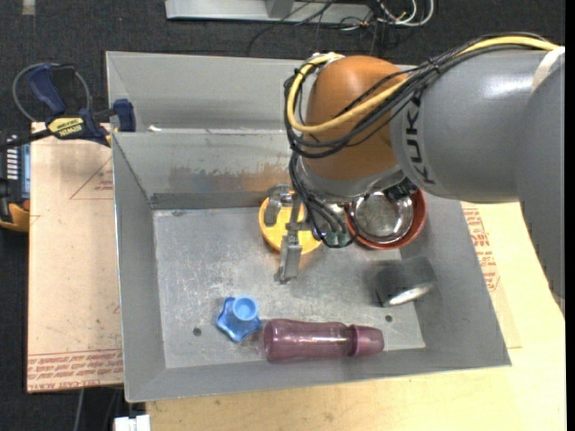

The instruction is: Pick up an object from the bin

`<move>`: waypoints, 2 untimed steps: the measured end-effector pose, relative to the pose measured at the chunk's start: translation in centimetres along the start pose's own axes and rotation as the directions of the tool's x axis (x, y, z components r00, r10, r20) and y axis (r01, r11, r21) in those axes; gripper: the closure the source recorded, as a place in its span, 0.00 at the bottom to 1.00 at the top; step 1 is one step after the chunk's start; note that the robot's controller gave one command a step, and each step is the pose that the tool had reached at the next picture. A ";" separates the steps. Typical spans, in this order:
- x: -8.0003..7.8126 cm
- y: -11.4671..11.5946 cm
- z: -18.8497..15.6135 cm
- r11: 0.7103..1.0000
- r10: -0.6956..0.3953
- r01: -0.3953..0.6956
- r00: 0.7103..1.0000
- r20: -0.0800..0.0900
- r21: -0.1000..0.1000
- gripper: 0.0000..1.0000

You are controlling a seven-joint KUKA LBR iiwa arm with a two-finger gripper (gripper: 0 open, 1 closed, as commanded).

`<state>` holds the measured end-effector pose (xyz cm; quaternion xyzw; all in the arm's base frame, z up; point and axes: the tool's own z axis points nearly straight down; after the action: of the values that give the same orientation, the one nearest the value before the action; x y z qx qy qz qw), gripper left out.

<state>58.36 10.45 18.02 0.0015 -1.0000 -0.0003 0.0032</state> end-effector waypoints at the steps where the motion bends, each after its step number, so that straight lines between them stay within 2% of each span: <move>1: -0.1 -0.1 -0.5 1.000 0.003 -0.003 1.000 0.007 -0.001 0.00; 2: 6.0 3.2 9.4 0.968 -0.250 0.250 0.968 0.008 0.000 0.00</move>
Offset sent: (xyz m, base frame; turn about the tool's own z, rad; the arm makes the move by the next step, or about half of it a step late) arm -0.0718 0.0371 -0.1102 -0.2980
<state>52.30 13.65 8.70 0.1276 -0.9918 -0.0012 -0.0006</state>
